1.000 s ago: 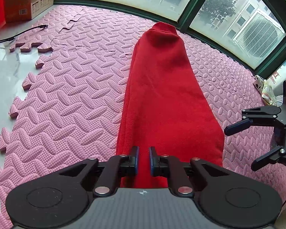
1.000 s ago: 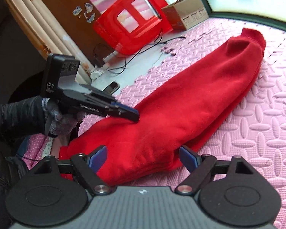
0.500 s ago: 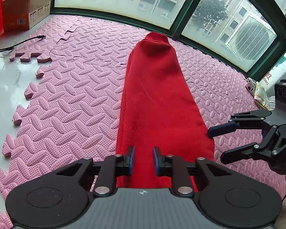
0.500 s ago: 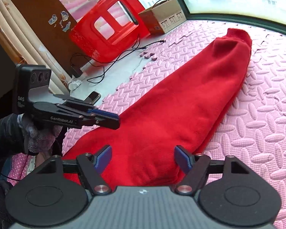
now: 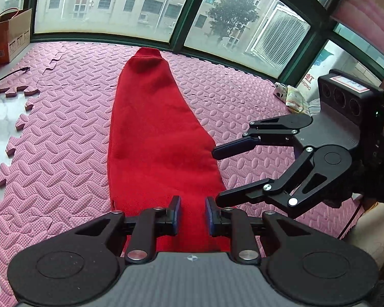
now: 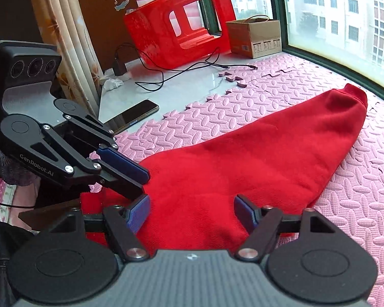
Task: Fold clothes
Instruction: 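Move the right gripper toward the left gripper at the waistband, then move the right gripper to the cuff end of the red strip and grasp it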
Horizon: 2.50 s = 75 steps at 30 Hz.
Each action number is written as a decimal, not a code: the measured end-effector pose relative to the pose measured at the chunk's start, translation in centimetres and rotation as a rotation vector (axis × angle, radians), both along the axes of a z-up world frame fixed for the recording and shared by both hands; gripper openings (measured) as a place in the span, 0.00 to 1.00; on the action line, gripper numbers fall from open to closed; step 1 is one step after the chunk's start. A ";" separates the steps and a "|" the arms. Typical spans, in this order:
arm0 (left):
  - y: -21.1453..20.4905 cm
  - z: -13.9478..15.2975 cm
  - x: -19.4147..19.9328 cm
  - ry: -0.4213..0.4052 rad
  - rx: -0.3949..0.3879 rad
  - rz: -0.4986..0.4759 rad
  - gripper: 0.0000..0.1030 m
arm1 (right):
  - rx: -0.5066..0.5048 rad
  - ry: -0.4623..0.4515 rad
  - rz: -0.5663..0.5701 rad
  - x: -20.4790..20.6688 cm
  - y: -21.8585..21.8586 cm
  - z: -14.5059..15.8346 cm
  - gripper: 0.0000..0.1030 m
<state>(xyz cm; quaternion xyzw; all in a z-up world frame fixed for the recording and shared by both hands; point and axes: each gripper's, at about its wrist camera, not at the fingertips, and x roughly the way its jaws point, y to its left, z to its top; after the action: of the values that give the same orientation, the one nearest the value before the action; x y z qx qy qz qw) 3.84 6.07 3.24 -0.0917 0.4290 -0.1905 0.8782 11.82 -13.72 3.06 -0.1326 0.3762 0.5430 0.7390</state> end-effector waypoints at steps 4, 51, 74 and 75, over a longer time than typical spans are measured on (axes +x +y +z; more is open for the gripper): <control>0.9 -0.9 -0.7 0.020 0.019 0.021 0.21 | -0.017 -0.061 -0.027 -2.2 0.7 -0.4 0.72; 3.1 -0.8 2.2 -0.041 0.006 0.189 0.92 | 0.059 0.023 -0.456 14.6 -1.2 0.2 0.73; 4.2 -2.1 5.6 0.022 0.022 0.257 1.00 | 0.182 0.247 -0.579 28.8 1.6 -8.0 0.62; 4.3 -2.2 5.7 0.024 0.022 0.259 1.00 | 0.186 0.258 -0.578 28.8 1.7 -8.1 0.55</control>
<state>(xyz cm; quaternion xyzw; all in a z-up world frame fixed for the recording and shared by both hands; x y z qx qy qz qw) 9.51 10.32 1.06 -0.1388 0.4262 -0.0696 0.8912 40.67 -12.01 -5.02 0.1176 0.4374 0.3552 0.8177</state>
